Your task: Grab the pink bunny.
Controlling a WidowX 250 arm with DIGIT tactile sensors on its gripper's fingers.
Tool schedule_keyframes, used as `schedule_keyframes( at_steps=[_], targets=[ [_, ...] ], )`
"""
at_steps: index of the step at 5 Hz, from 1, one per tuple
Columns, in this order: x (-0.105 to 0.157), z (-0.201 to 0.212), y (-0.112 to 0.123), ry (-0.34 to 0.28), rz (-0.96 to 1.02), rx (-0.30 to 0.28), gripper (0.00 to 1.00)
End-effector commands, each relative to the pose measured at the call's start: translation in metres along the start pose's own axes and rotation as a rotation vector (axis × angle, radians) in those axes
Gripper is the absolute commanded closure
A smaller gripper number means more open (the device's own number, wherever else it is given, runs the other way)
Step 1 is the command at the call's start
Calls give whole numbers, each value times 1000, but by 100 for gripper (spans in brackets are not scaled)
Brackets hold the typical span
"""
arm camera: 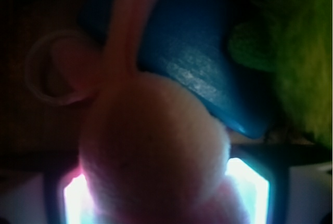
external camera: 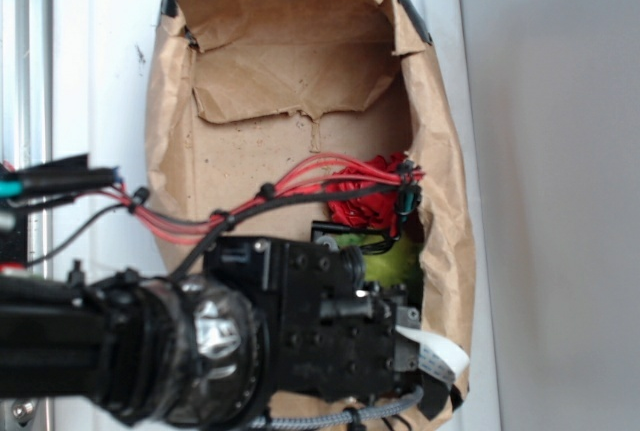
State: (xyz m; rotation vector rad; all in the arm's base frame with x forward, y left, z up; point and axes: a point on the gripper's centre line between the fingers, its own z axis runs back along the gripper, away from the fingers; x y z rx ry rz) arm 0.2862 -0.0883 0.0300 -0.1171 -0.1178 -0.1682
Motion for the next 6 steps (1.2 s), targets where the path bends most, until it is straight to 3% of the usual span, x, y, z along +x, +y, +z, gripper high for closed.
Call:
schedule_keyframes(
  at_steps=[1, 2, 3, 4, 6],
  targets=[
    [0, 33, 16, -80, 37, -4, 100],
    [-4, 53, 29, -90, 75, -30, 100],
    [-6, 73, 52, -91, 172, -16, 100],
    [-6, 87, 68, -115, 258, 53, 100],
    [-11, 117, 76, -196, 335, 180, 100]
  ],
)
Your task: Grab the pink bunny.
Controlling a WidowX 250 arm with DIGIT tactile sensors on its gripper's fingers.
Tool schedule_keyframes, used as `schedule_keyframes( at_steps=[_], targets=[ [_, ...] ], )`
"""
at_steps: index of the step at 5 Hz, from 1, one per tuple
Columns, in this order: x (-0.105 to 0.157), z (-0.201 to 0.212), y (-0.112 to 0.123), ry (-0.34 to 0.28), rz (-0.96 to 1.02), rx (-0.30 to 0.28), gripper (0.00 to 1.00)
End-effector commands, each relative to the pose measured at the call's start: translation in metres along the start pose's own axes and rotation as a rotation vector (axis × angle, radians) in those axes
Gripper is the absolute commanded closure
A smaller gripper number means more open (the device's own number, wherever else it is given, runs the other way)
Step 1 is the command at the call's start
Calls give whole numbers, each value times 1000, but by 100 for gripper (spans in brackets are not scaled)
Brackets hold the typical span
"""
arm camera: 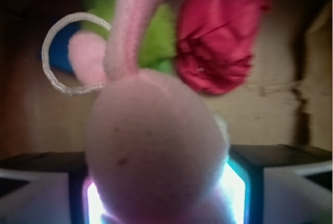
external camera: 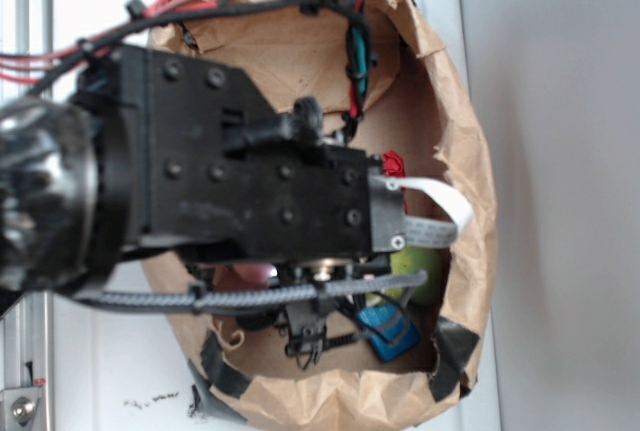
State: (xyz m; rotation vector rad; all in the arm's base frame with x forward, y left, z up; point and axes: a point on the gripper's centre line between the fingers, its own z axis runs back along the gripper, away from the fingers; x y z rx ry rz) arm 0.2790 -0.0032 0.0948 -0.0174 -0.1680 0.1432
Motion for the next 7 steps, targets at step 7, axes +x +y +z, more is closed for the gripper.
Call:
schedule_keyframes(
  at_steps=[7],
  targets=[
    [9, 70, -11, -182, -59, 36, 100]
  ],
)
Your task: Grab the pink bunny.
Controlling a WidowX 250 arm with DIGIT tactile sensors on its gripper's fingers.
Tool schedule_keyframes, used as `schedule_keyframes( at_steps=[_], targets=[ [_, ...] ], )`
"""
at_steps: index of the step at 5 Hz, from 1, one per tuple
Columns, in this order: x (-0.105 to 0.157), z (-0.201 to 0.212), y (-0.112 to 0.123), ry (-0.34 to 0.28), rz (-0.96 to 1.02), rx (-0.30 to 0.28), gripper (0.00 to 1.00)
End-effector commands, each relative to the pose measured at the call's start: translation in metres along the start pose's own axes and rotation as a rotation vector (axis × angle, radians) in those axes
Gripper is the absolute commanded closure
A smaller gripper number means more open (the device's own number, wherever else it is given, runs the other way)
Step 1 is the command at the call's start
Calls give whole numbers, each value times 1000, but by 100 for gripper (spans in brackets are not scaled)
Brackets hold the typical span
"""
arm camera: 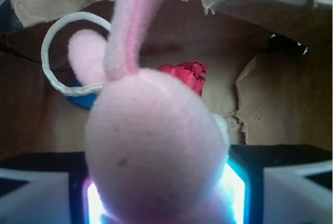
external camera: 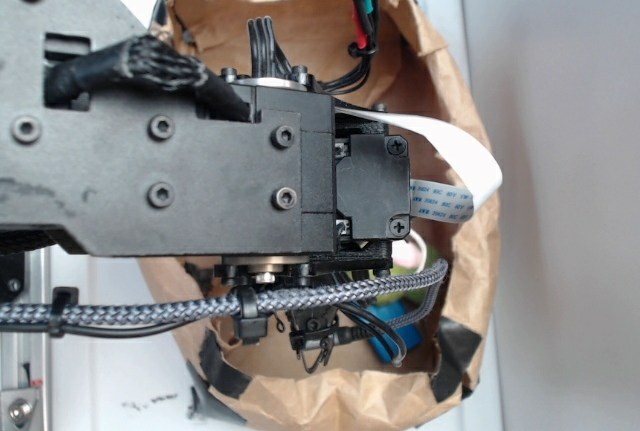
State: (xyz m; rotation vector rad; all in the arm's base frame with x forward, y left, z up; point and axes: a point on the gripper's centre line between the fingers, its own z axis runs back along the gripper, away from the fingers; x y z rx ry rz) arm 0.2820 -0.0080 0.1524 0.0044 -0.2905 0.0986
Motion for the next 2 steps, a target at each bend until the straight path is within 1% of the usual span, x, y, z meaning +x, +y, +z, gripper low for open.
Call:
schedule_keyframes(
  at_steps=[1, 2],
  targets=[
    [-4, 9, -8, -89, -4, 61, 100],
    [-4, 7, -7, -89, 3, 78, 100]
  ],
)
